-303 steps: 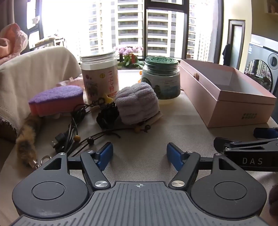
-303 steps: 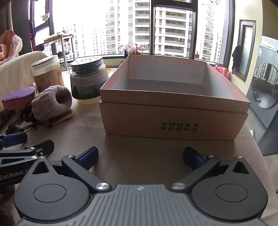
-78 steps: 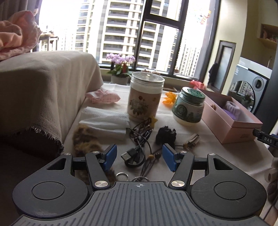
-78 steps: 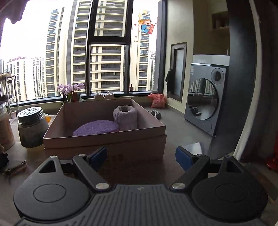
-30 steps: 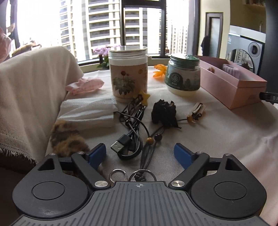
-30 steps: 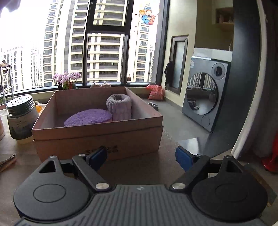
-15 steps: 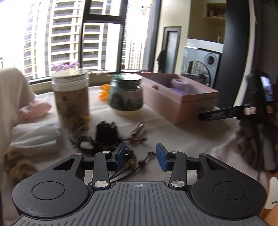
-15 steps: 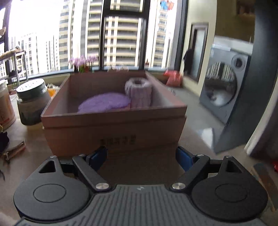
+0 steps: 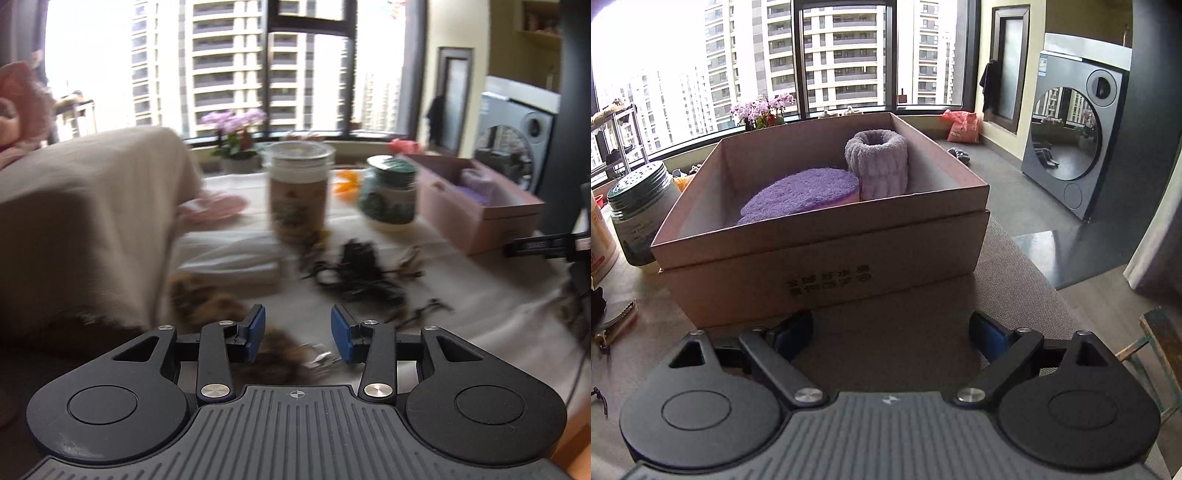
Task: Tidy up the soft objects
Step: 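Move the left gripper back over the table toward the brown furry tail, then grasp the furry tail with the left gripper while the right grasps the black clip, then drop the furry tail into the pink box with the left gripper while the right drops the clip, then move the left gripper to the black USB cable while the right approaches the silver clip, then close the left gripper on the black cable while the right lowers over the silver clip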
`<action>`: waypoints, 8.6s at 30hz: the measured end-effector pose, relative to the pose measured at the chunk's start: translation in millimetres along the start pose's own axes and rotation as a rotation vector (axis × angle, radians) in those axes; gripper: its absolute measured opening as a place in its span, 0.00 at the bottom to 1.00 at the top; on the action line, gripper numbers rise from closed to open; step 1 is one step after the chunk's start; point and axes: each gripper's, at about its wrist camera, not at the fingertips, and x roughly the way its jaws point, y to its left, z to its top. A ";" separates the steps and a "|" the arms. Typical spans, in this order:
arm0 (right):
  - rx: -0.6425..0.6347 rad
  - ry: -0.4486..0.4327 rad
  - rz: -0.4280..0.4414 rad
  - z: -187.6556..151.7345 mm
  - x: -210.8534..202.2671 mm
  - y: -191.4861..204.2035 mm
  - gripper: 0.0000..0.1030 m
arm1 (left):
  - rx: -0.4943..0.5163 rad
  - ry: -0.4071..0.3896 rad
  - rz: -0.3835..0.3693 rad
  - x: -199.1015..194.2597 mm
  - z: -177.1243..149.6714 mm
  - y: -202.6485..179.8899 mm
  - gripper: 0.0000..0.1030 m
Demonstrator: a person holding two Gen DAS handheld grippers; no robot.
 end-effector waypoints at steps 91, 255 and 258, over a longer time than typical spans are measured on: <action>-0.342 0.170 0.497 41.0 -18.5 208.4 0.31 | -0.212 0.095 -0.277 39.9 -22.2 21.5 0.20; -0.372 0.050 0.440 4.6 -59.5 86.2 0.50 | 0.079 0.070 -0.230 46.2 -9.1 -39.3 0.26; -0.372 0.027 0.381 -3.4 -64.7 65.6 0.50 | 0.112 0.068 -0.218 46.1 -8.8 -47.8 0.25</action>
